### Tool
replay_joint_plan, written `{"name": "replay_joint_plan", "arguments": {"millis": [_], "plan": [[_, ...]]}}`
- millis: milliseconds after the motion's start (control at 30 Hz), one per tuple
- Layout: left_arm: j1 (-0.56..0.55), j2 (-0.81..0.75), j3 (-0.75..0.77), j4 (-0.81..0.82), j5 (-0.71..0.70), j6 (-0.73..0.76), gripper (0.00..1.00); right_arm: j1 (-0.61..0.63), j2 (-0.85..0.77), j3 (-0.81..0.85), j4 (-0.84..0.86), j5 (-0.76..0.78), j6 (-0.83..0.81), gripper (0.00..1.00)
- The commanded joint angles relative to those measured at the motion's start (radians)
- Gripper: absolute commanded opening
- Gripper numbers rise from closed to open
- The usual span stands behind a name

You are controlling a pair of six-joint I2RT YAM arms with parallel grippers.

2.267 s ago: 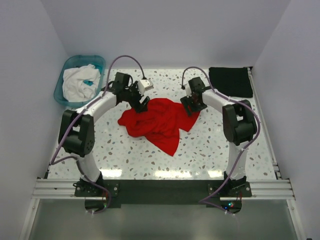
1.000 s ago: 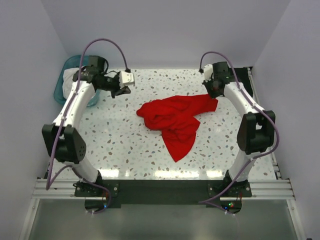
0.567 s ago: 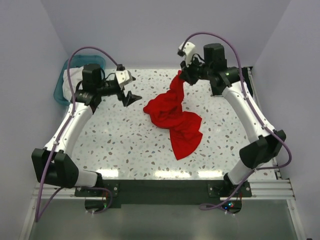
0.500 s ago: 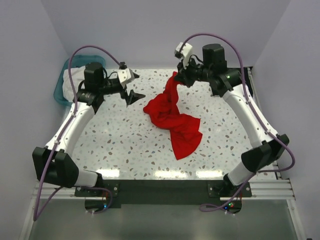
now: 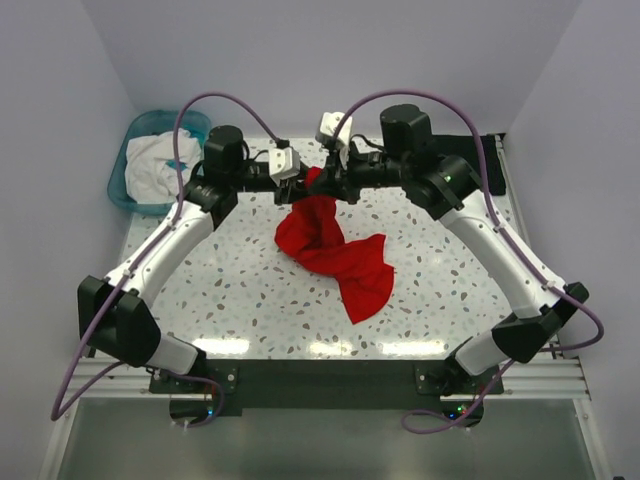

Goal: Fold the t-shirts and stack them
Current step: Flatten the tshirt out

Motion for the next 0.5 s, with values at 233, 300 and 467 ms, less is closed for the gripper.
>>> {"name": "replay_joint_plan", "arguments": {"millis": [233, 300, 467], "plan": [[0.062, -0.027, 0.097, -0.130, -0.013, 0.006, 0.00, -0.139, -0.143, -0.112, 0.032, 0.256, 0.013, 0.75], [0.073, -0.029, 0.099, -0.160, -0.011, 0.024, 0.00, -0.233, -0.160, -0.179, 0.008, 0.242, 0.001, 0.76], [0.087, -0.044, 0.080, -0.186, 0.002, 0.049, 0.00, -0.319, -0.120, -0.394, -0.040, 0.214, -0.149, 0.76]]}}
